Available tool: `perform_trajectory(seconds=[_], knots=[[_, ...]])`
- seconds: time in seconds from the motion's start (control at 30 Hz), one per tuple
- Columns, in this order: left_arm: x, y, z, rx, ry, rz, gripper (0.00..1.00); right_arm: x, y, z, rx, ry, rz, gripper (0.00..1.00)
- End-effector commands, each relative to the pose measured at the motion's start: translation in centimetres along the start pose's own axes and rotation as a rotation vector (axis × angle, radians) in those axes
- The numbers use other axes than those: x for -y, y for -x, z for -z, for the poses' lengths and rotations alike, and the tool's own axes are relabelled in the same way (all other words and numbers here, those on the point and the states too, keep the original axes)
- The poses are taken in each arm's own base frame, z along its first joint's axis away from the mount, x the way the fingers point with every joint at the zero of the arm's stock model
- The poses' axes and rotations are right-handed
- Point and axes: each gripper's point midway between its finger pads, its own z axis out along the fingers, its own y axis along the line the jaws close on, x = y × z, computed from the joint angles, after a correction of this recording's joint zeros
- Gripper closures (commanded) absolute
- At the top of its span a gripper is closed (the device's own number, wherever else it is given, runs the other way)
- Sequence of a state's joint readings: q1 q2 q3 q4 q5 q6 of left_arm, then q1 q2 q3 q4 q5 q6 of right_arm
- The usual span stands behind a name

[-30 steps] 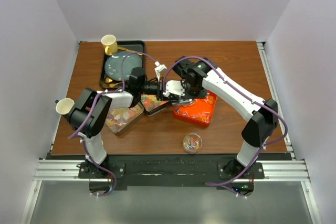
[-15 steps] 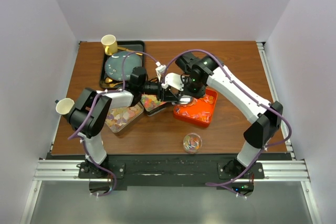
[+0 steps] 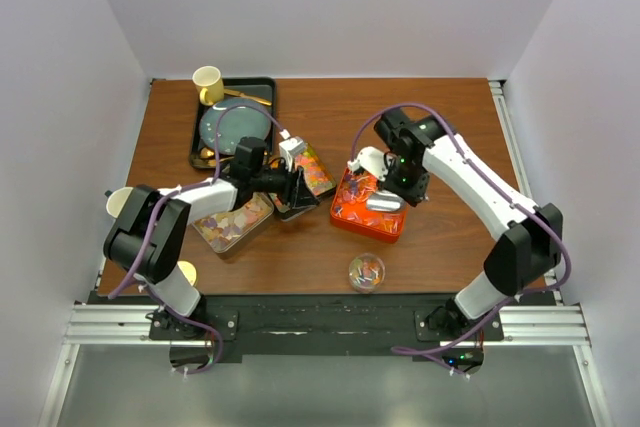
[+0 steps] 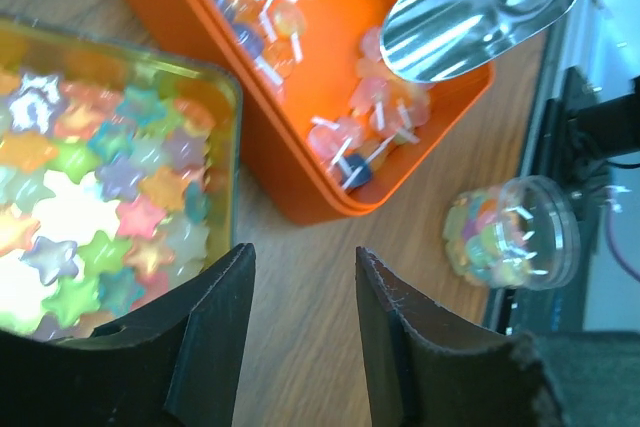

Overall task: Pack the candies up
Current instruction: Scoop the fake candies from the storage box.

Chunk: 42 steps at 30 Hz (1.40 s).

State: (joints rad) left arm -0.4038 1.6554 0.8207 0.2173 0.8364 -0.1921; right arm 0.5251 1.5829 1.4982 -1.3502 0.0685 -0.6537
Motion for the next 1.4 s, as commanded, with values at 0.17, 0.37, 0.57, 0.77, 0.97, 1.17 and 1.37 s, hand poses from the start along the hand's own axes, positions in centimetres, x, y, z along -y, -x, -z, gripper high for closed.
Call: perform_trajectory(seconds=[0.17, 0.37, 0.57, 0.77, 0.97, 1.17, 1.37], knots=[[-1.4, -0.9, 0.7, -0.016, 0.1, -0.077, 0.5, -0.7, -3.7, -1.7, -0.21, 0.042, -0.1, 1.0], [-1.5, -0.9, 0.7, -0.016, 0.102, -0.081, 0.49, -0.1, -3.7, -3.2, -0.262, 0.053, -0.133, 1.0], [-2.0, -2.2, 0.8, -0.018, 0.133, -0.048, 0.49, 0.8, -3.1, -4.4, -0.31, 0.058, -0.144, 1.0], [-1.9, -1.8, 0.5, 0.016, 0.13, -0.004, 0.49, 1.2, -3.7, -4.1, -0.38, 0.054, -0.146, 1.0], [-1.9, -0.9, -0.1, 0.026, 0.116, 0.029, 0.49, 1.1, -4.1, -4.9, -0.439, 0.071, -0.134, 1.0], [-2.3, -1.8, -1.0, 0.012, 0.124, 0.048, 0.49, 2.0, -2.5, -6.0, -0.439, 0.069, -0.157, 1.0], [-2.7, -3.6, -2.2, -0.035, 0.116, 0.083, 0.49, 2.1, -1.1, -7.6, -0.438, 0.112, -0.175, 1.0]])
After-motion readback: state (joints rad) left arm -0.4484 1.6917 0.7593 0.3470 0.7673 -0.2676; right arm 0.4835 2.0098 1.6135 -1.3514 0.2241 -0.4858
